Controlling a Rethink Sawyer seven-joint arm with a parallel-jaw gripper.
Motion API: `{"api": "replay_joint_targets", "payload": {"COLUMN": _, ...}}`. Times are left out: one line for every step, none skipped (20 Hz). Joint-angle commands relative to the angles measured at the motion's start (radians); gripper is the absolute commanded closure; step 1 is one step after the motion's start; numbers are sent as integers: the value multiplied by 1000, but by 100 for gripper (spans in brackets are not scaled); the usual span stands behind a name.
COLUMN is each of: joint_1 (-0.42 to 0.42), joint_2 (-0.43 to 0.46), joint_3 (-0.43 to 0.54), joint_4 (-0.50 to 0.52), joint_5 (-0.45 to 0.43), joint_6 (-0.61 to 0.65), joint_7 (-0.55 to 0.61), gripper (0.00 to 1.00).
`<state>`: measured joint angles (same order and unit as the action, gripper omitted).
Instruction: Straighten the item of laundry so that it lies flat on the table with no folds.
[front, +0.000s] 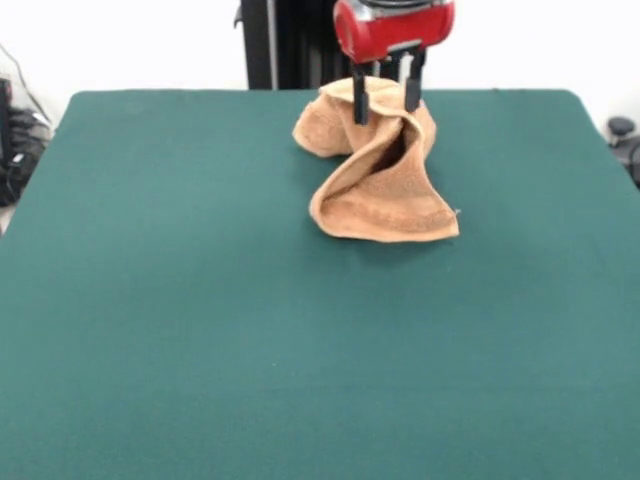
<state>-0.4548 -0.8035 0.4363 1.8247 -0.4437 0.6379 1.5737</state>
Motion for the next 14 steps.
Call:
{"api": "replay_joint_targets", "payload": {"joint_1": 34, "joint_2": 8, "joint_3": 68, "joint_4": -162, "joint_5": 55, "joint_6": 195, "joint_7": -44, "gripper": 0}}
{"api": "replay_joint_targets", "payload": {"joint_1": 33, "joint_2": 12, "joint_3": 70, "joint_4": -169, "joint_5": 55, "joint_6": 199, "joint_7": -46, "gripper": 0}}
{"api": "replay_joint_targets", "payload": {"joint_1": 33, "joint_2": 19, "joint_3": 72, "joint_4": -175, "joint_5": 52, "joint_6": 197, "joint_7": -48, "gripper": 0}}
{"api": "replay_joint_targets", "payload": {"joint_1": 36, "joint_2": 30, "joint_3": 72, "joint_4": -189, "joint_5": 48, "joint_6": 193, "joint_7": -45, "gripper": 0}}
{"api": "replay_joint_targets", "payload": {"joint_1": 40, "joint_2": 41, "joint_3": 71, "joint_4": -202, "joint_5": 45, "joint_6": 189, "joint_7": -43, "gripper": 0}}
{"api": "replay_joint_targets", "payload": {"joint_1": 41, "joint_2": 51, "joint_3": 71, "joint_4": -210, "joint_5": 42, "joint_6": 183, "joint_7": -41, "gripper": 0}}
{"api": "replay_joint_targets", "payload": {"joint_1": 43, "joint_2": 61, "joint_3": 71, "joint_4": -213, "joint_5": 39, "joint_6": 172, "joint_7": -38, "gripper": 0}}
{"api": "replay_joint_targets", "payload": {"joint_1": 46, "joint_2": 76, "joint_3": 71, "joint_4": -224, "joint_5": 34, "joint_6": 161, "joint_7": -36, "gripper": 0}}
{"api": "replay_joint_targets", "payload": {"joint_1": 49, "joint_2": 90, "joint_3": 69, "joint_4": -231, "joint_5": 26, "joint_6": 145, "joint_7": -34, "gripper": 0}}
{"api": "replay_joint_targets", "payload": {"joint_1": 54, "joint_2": 100, "joint_3": 64, "joint_4": -235, "joint_5": 20, "joint_6": 130, "joint_7": -25, "gripper": 0}}
{"api": "replay_joint_targets", "payload": {"joint_1": 58, "joint_2": 111, "joint_3": 59, "joint_4": -239, "joint_5": 15, "joint_6": 116, "joint_7": -15, "gripper": 0}}
{"api": "replay_joint_targets", "payload": {"joint_1": 65, "joint_2": 126, "joint_3": 54, "joint_4": -251, "joint_5": 9, "joint_6": 108, "joint_7": -9, "gripper": 0}}
{"api": "replay_joint_targets", "payload": {"joint_1": 70, "joint_2": 137, "joint_3": 50, "joint_4": -258, "joint_5": 3, "joint_6": 97, "joint_7": -3, "gripper": 0}}
{"api": "replay_joint_targets", "payload": {"joint_1": 76, "joint_2": 143, "joint_3": 45, "joint_4": -261, "joint_5": 1, "joint_6": 88, "joint_7": 7, "gripper": 0}}
